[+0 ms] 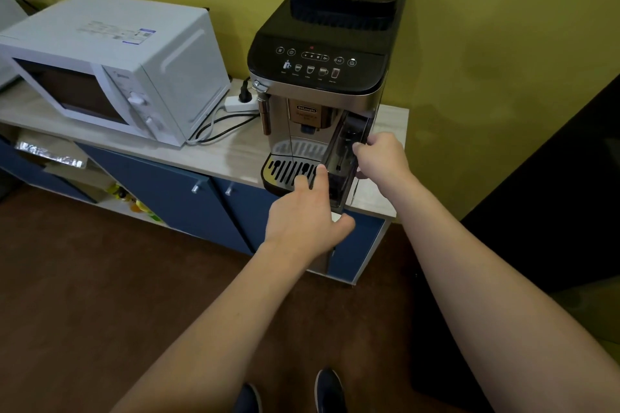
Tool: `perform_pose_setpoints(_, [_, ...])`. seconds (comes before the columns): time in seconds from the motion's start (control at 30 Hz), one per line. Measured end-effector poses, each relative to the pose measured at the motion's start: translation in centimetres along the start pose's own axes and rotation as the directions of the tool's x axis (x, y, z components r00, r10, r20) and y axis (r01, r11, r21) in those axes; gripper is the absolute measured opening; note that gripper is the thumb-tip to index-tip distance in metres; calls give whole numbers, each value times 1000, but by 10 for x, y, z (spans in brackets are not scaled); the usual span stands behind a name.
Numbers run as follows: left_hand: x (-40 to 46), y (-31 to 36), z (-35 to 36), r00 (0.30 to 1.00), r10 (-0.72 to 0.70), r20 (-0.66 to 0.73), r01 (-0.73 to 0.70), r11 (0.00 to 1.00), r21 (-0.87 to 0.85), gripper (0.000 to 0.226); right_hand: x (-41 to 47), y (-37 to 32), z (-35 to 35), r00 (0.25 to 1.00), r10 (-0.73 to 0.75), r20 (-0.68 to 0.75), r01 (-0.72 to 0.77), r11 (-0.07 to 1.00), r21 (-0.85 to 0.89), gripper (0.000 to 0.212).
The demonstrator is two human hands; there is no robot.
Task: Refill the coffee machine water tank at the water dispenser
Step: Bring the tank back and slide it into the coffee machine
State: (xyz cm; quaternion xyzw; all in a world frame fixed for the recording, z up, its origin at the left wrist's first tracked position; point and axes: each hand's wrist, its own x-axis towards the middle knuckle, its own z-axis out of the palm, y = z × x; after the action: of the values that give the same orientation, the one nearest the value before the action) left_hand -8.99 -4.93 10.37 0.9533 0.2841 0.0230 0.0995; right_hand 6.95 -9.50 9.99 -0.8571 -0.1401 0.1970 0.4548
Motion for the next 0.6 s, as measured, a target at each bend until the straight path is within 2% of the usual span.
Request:
perform_pose_setpoints(0.2, [24, 15, 11, 1000, -3, -29, 3, 1000, 6, 86, 11, 4, -10, 999, 30, 15, -32, 990, 140, 39])
perform_pose_setpoints(0.3, [40, 18, 12, 999, -15, -43, 15, 1000, -15, 84, 21, 3, -11, 992, 63, 107, -87, 968, 237, 45])
perform_pose_setpoints(0.37, [50, 19, 11, 998, -36, -54, 33, 998, -53, 75, 33, 4, -10, 984, 86, 155, -128, 950, 284, 50])
perform_pose_setpoints(0.43, [61, 22, 11, 996, -65, -59, 60, 995, -79, 66, 46, 7, -10, 977, 102, 188, -160, 934, 321, 51])
perform_pose_setpoints(0.6, [90, 28, 15, 993, -110, -38, 104, 985, -135, 65, 72, 17, -15, 975, 100, 198, -183, 868, 461, 49])
